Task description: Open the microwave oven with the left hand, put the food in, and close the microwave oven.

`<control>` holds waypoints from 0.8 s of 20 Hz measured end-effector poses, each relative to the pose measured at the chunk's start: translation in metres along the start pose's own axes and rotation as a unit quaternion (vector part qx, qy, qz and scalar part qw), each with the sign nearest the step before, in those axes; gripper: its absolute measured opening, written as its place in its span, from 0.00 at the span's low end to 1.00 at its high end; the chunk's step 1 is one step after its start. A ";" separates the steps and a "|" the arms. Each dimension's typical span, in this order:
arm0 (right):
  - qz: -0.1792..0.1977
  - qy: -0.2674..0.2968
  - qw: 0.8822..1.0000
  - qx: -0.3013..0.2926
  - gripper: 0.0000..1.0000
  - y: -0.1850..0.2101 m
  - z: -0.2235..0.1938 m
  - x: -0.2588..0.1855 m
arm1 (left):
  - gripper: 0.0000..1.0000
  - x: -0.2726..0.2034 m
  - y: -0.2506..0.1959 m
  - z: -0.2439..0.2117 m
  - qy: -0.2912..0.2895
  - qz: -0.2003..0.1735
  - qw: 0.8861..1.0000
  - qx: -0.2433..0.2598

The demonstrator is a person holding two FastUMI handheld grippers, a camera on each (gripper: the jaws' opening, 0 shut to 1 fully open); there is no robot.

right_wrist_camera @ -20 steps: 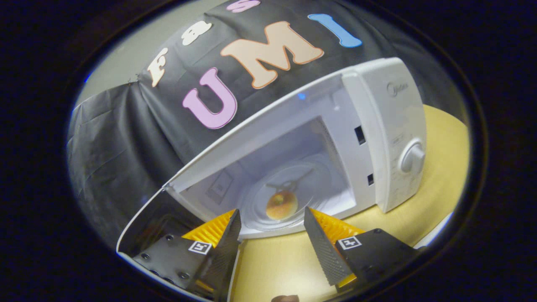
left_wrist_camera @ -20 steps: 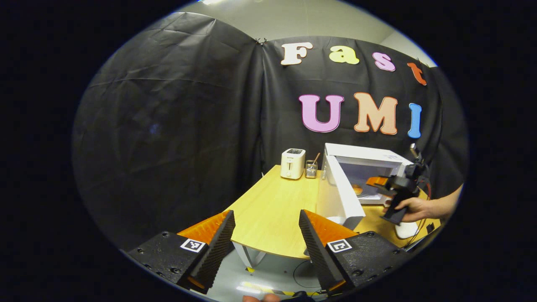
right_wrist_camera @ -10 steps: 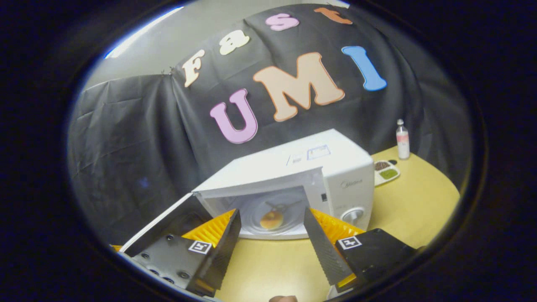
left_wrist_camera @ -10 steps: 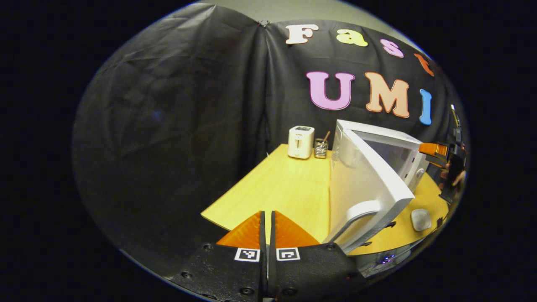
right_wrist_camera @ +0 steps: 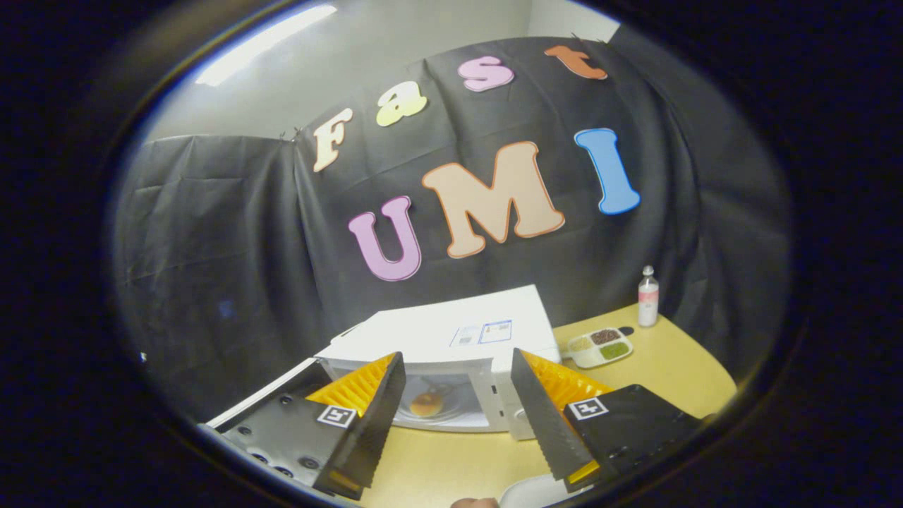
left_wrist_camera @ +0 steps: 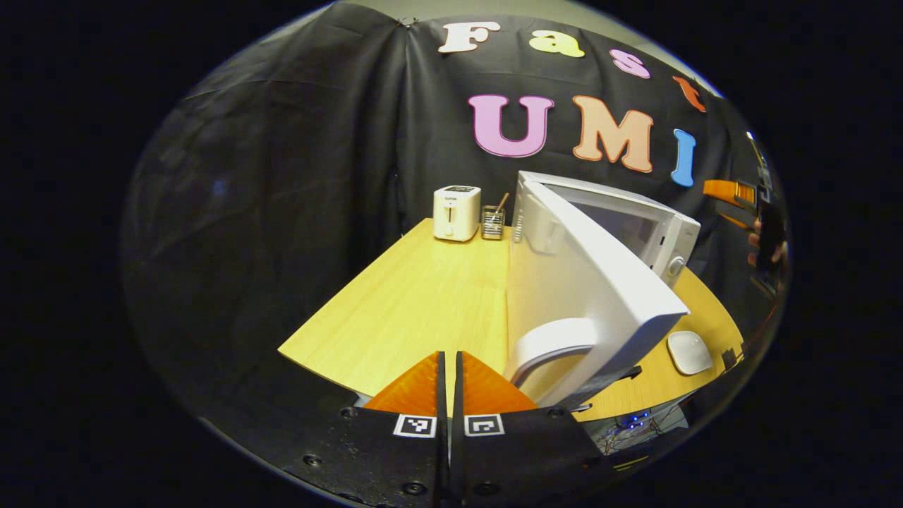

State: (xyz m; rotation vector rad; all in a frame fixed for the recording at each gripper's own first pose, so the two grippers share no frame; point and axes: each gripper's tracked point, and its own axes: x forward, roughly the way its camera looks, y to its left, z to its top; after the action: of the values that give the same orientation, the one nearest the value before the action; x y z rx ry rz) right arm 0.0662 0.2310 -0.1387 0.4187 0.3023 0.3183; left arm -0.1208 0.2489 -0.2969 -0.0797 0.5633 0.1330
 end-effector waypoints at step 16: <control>-0.056 -0.061 0.993 -0.089 0.82 -0.047 0.069 -0.063 | 0.01 0.019 -0.144 0.011 0.007 -0.174 0.981 0.084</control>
State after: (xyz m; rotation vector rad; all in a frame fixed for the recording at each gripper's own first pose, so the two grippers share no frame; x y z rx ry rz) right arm 0.0439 0.1438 -0.0857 0.2427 0.1757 0.2078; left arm -0.0783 0.1094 -0.2923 -0.0132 0.5646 -0.2564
